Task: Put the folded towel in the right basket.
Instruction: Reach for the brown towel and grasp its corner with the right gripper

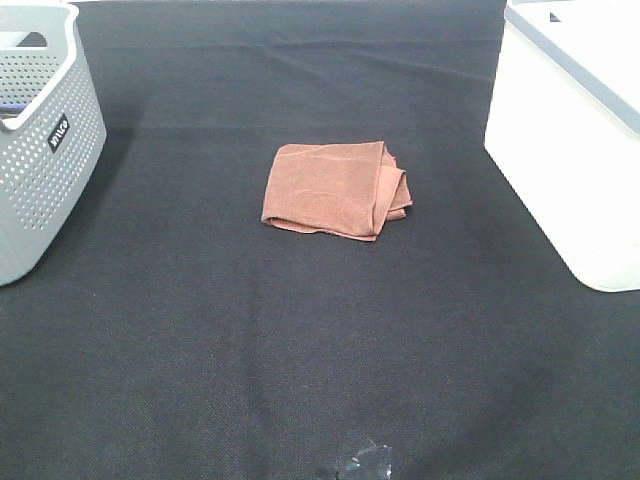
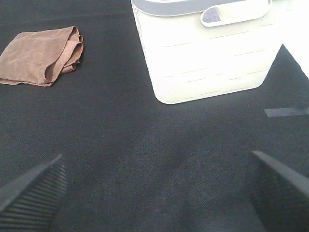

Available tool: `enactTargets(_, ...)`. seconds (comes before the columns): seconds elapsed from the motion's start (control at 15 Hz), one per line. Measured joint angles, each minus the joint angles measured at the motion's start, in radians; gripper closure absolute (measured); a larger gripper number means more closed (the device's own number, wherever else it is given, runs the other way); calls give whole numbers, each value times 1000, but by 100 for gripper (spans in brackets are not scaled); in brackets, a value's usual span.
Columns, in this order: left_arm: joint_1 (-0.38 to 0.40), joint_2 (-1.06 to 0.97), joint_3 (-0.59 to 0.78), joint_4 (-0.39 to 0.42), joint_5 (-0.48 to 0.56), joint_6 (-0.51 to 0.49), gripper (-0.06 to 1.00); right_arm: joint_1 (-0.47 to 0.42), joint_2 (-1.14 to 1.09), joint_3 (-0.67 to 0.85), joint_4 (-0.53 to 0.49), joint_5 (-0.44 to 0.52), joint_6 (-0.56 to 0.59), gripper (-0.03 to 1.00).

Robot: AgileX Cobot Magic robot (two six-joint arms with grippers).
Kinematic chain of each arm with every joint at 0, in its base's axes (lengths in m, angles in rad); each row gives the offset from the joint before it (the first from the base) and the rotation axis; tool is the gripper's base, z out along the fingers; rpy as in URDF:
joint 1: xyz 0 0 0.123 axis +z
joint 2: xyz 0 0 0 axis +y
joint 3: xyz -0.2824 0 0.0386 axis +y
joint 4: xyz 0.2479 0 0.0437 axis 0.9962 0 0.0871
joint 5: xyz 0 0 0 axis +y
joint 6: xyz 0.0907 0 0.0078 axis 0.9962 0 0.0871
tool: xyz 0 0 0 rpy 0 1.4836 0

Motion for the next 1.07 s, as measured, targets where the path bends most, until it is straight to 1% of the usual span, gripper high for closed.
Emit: enactTargets(1.07,0,0,0,0,0,0,-5,0,0,0,1,0,0,0)
